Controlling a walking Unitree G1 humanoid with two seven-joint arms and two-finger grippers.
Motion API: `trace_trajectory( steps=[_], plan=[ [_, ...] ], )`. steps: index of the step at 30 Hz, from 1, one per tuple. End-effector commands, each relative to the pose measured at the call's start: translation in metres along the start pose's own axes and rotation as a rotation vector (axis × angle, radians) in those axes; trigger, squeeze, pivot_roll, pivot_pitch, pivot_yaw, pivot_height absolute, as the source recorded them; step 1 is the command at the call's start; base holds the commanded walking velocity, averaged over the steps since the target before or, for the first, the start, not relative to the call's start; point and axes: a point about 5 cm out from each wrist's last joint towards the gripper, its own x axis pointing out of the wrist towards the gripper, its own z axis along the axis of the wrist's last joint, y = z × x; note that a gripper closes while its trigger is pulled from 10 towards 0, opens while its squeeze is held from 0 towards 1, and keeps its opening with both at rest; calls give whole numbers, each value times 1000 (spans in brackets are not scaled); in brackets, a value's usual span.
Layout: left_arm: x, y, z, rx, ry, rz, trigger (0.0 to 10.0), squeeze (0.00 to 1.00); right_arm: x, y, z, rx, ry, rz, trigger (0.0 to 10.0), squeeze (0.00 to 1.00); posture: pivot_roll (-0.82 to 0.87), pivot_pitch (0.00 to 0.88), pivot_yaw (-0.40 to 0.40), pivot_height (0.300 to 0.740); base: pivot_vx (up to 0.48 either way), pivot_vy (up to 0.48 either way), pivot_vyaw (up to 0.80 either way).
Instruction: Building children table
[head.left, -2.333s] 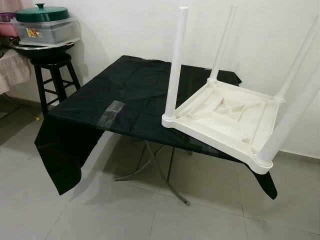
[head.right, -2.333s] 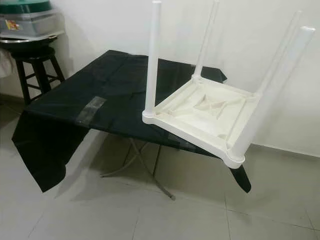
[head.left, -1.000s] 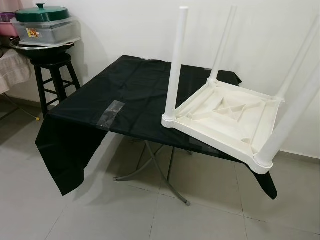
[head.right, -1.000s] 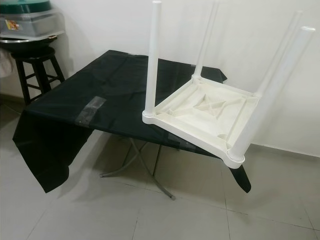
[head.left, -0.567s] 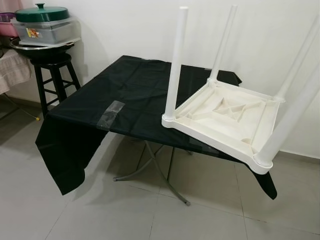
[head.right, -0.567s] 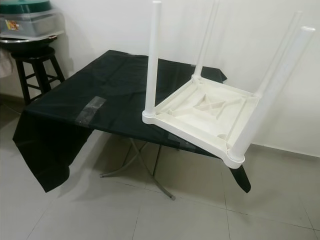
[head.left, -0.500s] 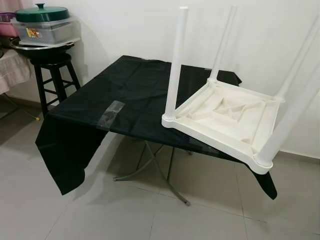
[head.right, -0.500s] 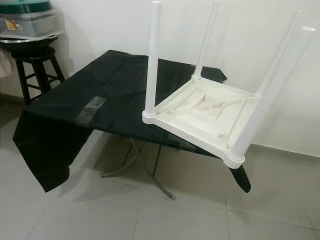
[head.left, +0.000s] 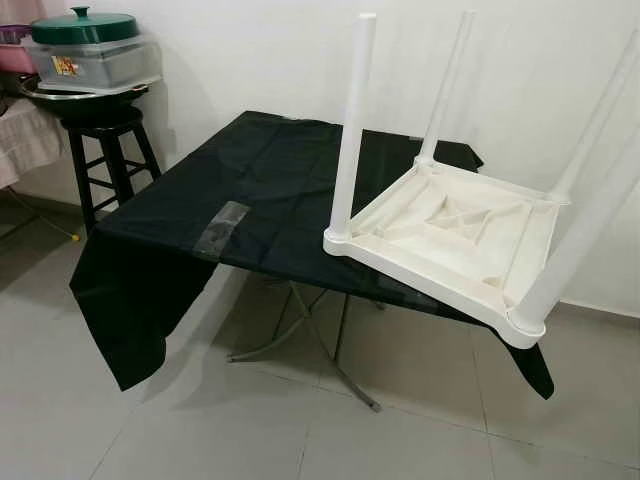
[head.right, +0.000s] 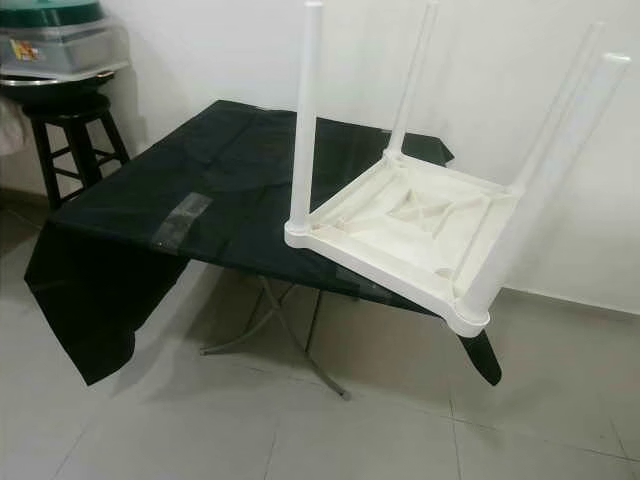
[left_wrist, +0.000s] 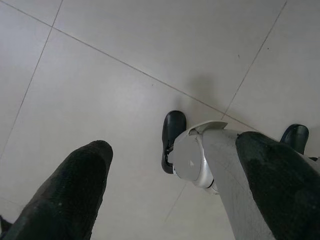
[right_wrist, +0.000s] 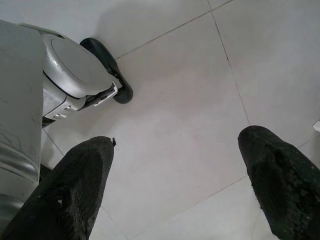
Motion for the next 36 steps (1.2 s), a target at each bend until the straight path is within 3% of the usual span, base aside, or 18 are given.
trace_trajectory(
  steps=[1, 19, 24, 34, 35, 36],
  plan=[
    [0, -3, -4, 4, 14, -10, 10000, 0, -35, 81, 174, -776, -415, 157, 10000, 0, 65, 0, -91, 740, 0, 0, 0],
    [0, -3, -2, 5, 4, -12, 10000, 0, -35, 82, 174, -773, -415, 158, 10000, 0, 65, 0, -90, 740, 0, 0, 0],
    [0, -4, 6, -18, -93, -28, 10000, 0, -35, 82, 175, -772, -418, 158, 10000, 0, 84, 0, -94, 740, 0, 0, 0],
    [-1, -5, 14, -47, -184, -37, 10000, 0, -36, 83, 175, -767, -422, 161, 10000, 0, 79, 0, -94, 740, 0, 0, 0],
    [-2, -6, 17, -30, -212, -50, 10000, 0, -36, 83, 175, -766, -423, 160, 10000, 0, 77, 0, -95, 740, 0, 0, 0],
    [-2, -9, 37, -18, -281, -68, 10000, 0, -36, 82, 175, -765, -423, 158, 10000, 0, 79, 0, -96, 740, 0, 0, 0]
  ],
)
